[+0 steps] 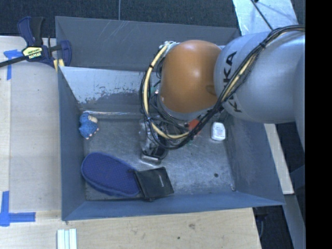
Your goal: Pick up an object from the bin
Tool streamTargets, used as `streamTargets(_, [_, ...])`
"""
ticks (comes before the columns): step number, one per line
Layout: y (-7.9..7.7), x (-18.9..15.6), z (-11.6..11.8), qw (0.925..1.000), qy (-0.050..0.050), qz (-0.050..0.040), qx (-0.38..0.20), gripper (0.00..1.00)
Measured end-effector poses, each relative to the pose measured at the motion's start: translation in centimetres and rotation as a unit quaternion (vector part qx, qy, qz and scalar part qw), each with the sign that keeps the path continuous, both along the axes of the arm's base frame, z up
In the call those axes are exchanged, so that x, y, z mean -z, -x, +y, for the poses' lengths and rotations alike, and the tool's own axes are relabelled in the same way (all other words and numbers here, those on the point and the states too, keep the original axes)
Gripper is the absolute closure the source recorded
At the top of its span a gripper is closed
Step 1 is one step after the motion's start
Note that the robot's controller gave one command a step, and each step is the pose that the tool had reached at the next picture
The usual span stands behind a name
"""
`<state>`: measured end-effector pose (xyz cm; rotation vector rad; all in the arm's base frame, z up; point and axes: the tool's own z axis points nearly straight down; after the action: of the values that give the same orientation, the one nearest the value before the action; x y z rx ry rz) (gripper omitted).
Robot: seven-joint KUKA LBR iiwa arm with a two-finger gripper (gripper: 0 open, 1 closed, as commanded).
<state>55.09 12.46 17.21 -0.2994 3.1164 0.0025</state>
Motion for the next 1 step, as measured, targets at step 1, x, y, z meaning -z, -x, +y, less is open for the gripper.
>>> streamTargets(1, [4.76,4.94,1.64,0.9958,0.001,0.0066,0.092,1.00])
